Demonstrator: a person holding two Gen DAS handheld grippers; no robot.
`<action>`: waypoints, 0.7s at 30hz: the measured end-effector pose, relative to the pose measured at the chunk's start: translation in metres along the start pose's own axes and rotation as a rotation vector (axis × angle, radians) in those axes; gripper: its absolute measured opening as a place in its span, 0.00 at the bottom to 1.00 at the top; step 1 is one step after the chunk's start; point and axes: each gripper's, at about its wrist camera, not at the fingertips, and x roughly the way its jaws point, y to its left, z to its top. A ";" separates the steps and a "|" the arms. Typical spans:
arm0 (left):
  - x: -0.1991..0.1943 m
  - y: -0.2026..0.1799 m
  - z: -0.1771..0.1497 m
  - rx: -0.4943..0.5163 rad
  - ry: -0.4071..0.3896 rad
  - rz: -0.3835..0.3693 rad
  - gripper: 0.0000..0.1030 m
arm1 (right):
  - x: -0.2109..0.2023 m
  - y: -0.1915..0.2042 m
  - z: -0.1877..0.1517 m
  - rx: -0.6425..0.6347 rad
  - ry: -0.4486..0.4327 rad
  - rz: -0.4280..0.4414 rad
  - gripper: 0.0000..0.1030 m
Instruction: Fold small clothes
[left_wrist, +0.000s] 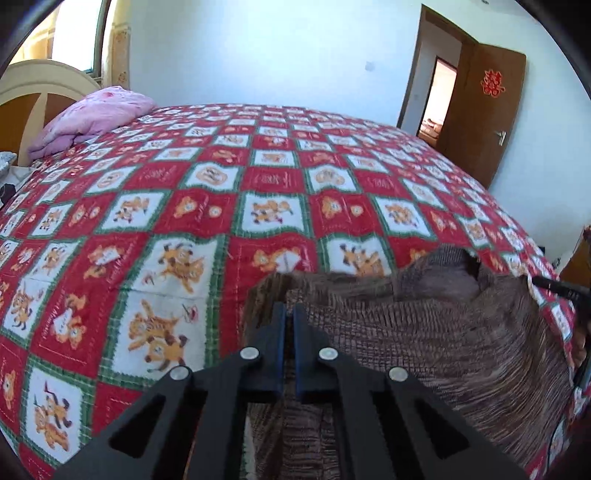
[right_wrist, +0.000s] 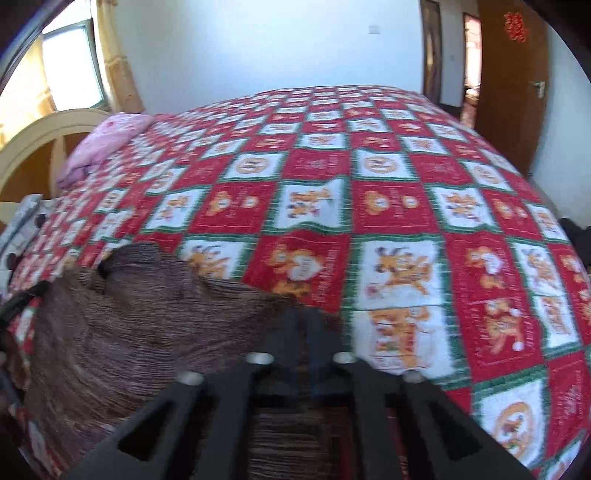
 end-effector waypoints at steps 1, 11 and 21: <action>0.001 -0.001 -0.002 0.002 0.004 0.001 0.04 | 0.001 0.004 0.001 -0.009 0.002 0.026 0.53; 0.001 0.007 -0.004 -0.028 0.006 -0.007 0.04 | 0.031 0.036 -0.005 -0.163 0.086 -0.048 0.09; -0.004 0.030 -0.002 -0.146 -0.044 0.027 0.00 | 0.012 0.024 0.014 -0.065 -0.018 -0.117 0.04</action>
